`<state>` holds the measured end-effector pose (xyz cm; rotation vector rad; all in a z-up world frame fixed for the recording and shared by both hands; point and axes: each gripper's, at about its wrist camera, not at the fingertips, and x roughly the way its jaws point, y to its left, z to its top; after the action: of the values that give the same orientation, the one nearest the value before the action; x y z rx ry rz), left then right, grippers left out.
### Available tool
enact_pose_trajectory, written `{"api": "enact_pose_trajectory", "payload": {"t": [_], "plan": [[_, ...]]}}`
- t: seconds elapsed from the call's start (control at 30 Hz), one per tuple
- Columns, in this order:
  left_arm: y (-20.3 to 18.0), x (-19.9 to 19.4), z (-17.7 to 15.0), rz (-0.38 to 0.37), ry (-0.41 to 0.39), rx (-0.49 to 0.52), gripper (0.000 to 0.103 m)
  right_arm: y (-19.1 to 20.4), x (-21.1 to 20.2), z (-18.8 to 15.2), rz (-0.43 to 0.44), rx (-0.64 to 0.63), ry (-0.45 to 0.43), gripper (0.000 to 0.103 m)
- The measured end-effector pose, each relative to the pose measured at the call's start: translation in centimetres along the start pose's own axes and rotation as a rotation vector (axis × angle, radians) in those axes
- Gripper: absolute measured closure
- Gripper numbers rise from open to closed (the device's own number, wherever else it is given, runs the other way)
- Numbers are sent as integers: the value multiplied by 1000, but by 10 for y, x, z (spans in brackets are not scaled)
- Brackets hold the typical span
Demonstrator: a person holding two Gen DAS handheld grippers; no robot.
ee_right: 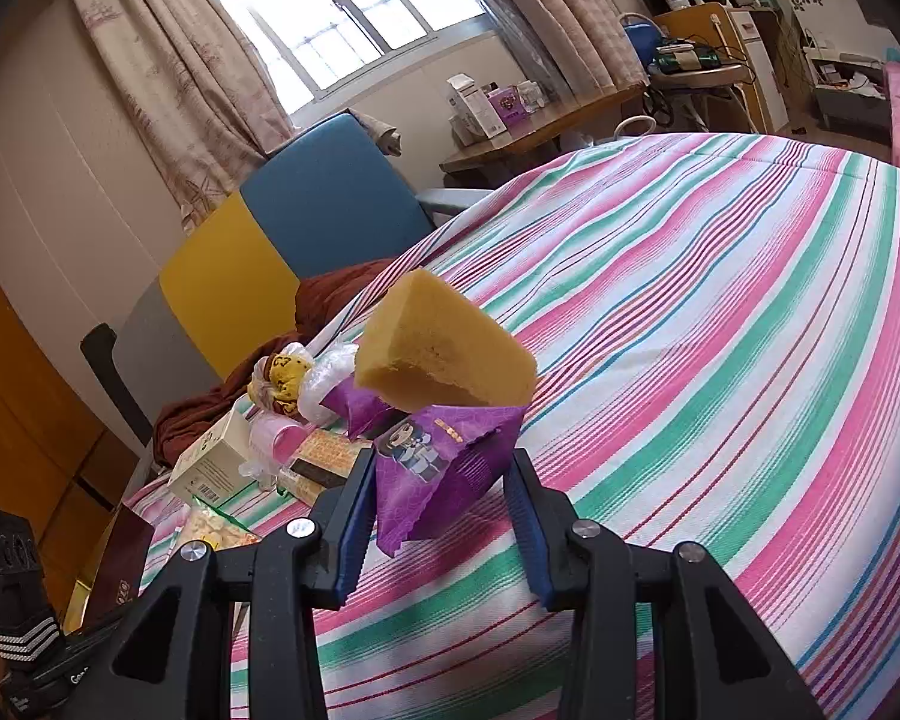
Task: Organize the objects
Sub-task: 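Lift the snack bag with the left gripper while the right gripper carries the sponge, then carry the snack bag and sponge into the gold tray while both grippers open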
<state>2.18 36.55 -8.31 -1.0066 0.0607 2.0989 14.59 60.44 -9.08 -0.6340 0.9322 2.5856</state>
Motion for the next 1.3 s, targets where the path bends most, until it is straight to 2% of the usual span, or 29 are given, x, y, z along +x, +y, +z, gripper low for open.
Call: {"api": "enact_pose_trajectory", "payload": {"t": [0.1, 0.43, 0.6, 0.87, 1.07, 1.3], "plan": [[7, -4, -1, -16, 1, -28, 81, 3, -4, 0, -6, -15, -6, 61], [6, -25, -12, -65, -3, -25, 81, 24, -19, -9, 22, -59, -6, 61], [8, -42, -16, -108, -15, -52, 81, 36, -30, -12, 71, -29, -18, 61], [24, -89, -17, -139, -72, -97, 81, 75, -35, -27, 152, -55, 31, 61], [53, -128, -27, -111, -112, -154, 81, 120, -29, -44, 236, -110, 93, 61], [102, -178, -40, -37, -190, -228, 81, 185, -23, -68, 353, -187, 156, 61]]}}
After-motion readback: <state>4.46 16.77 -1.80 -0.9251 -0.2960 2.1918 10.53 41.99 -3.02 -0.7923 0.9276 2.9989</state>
